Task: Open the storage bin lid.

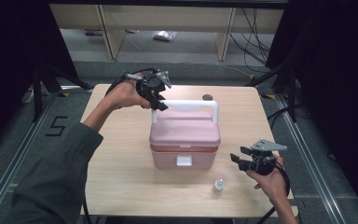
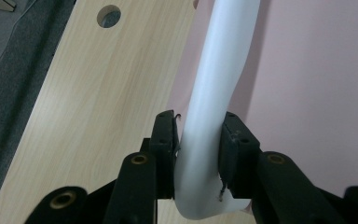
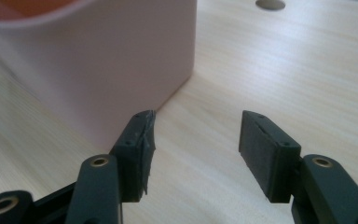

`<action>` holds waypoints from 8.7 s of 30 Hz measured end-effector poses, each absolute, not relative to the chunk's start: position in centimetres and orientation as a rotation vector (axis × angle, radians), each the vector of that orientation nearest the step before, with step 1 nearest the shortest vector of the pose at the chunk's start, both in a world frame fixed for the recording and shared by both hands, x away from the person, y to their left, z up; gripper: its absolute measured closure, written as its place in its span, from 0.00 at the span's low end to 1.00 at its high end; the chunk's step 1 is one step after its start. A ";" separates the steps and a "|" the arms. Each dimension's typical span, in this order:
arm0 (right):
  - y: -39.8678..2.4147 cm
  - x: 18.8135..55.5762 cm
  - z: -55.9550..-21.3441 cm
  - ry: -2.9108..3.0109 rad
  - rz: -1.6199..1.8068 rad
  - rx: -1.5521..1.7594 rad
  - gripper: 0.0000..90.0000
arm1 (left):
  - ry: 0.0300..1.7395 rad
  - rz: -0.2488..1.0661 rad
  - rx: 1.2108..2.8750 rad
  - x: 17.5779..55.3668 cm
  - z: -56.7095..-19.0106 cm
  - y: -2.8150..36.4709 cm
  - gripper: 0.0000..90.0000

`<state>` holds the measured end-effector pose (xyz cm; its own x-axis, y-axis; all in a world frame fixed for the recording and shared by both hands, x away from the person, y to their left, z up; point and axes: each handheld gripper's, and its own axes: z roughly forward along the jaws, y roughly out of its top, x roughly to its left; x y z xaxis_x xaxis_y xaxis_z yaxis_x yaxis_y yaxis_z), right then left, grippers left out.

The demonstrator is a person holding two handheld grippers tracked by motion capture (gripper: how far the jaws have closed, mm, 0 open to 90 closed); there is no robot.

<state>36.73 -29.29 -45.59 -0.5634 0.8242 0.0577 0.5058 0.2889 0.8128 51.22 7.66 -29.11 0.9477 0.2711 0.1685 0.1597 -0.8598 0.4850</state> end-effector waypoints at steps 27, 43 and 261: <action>-26.0 35.7 -40.4 2.141 1.504 0.899 0.99 | 0.300 0.283 2.617 51.8 -28.0 7.9 0.79; -25.3 39.1 -41.6 2.174 1.523 0.893 1.00 | 0.282 0.275 2.632 51.8 -28.0 7.8 0.79; -22.8 52.2 -41.6 2.073 1.463 1.145 0.90 | 0.877 0.226 2.081 41.9 -41.5 13.4 0.60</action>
